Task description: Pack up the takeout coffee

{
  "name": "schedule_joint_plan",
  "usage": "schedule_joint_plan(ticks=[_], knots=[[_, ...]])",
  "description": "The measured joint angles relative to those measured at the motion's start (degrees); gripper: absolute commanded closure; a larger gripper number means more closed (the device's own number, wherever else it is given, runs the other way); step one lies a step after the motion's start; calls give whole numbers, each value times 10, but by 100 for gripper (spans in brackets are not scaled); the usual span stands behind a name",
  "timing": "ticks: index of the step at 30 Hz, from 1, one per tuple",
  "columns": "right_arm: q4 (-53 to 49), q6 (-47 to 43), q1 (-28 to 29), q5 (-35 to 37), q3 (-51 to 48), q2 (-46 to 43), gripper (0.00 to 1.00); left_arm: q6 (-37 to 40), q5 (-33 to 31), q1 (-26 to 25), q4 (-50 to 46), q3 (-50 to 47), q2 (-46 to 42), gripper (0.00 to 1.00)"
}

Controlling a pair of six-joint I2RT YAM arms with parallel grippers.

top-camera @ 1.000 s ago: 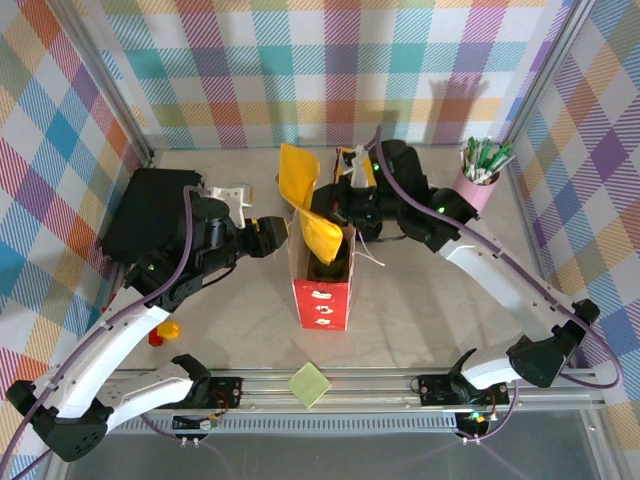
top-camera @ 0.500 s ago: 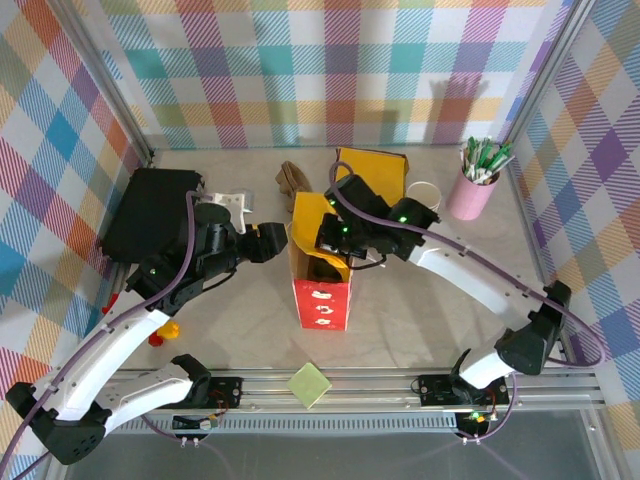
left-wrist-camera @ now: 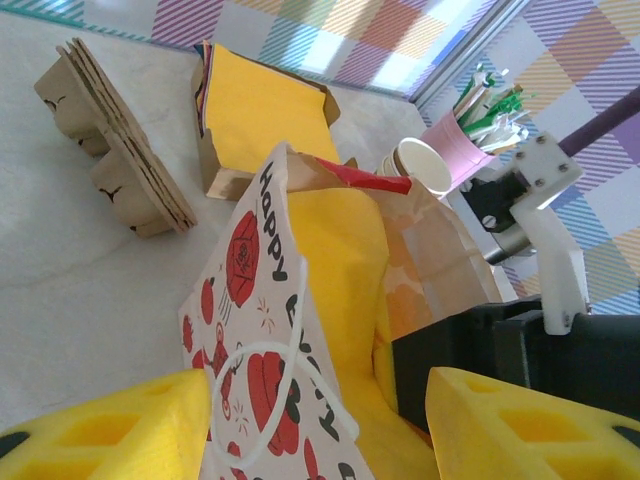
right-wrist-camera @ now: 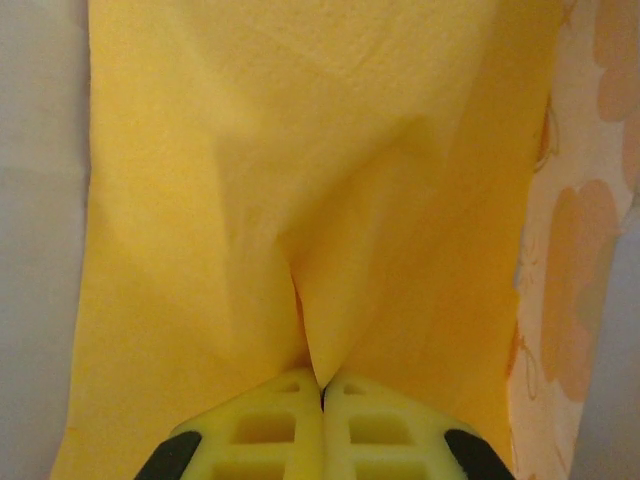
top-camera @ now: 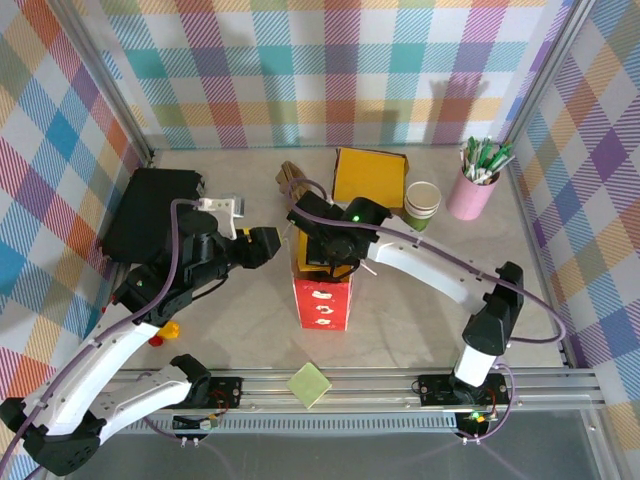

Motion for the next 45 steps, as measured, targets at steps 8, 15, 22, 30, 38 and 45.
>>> schedule_joint_plan(ticks=[8,15,22,30,38,45], knots=[[-42,-46,11,13,63,25,57,3,-7,0,-12,-3,-1,41],[-53,-123,11,12,204,21,53,22,-42,0,-38,9,-2,40],[-34,-217,11,44,220,-67,42,57,-128,0,-43,46,-5,36],[97,-303,-116,101,-65,-306,17,116,-315,5,0,30,-6,8],[281,-395,-287,110,-415,-495,1,215,-443,76,178,-150,-9,0],[480,-473,-388,107,-624,-483,1,210,-385,241,314,-291,53,0]])
